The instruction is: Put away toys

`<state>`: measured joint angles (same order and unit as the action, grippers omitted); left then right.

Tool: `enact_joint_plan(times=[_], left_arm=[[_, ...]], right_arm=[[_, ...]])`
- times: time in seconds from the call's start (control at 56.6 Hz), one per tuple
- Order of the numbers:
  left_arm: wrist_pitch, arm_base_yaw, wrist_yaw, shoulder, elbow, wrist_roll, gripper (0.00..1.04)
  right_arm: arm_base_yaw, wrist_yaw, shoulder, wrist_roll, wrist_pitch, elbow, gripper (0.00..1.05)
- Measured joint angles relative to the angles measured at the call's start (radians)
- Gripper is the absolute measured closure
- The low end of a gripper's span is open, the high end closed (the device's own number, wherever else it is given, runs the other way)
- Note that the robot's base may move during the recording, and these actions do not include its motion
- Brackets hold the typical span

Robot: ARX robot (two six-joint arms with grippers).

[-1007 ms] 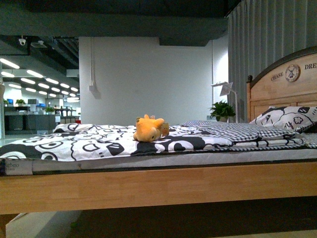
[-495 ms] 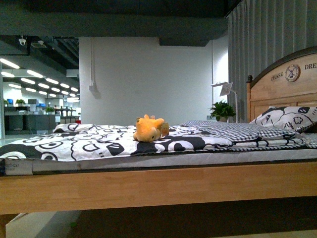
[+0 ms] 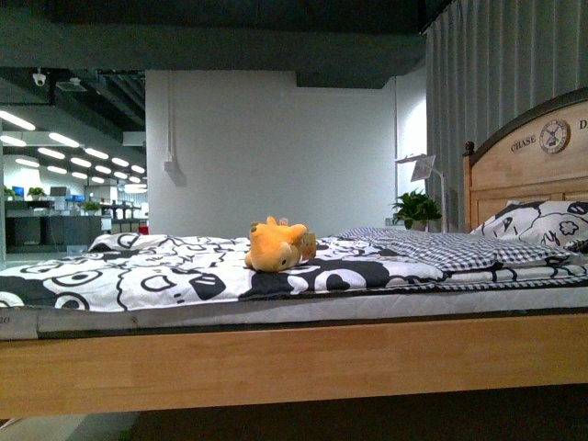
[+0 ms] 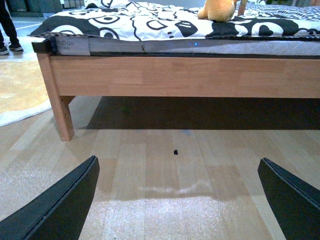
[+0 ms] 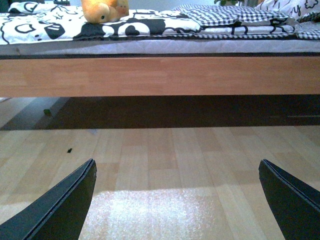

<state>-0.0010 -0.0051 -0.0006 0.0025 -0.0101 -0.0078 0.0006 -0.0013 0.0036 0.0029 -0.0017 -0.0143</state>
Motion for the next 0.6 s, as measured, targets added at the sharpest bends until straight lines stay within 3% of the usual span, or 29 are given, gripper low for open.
enact_joint_plan(times=[0.601], left_arm=[[0.000, 0.000, 0.000, -0.001, 0.000, 0.000, 0.06]], right_arm=[[0.000, 0.000, 0.000, 0.000, 0.000, 0.000, 0.07]])
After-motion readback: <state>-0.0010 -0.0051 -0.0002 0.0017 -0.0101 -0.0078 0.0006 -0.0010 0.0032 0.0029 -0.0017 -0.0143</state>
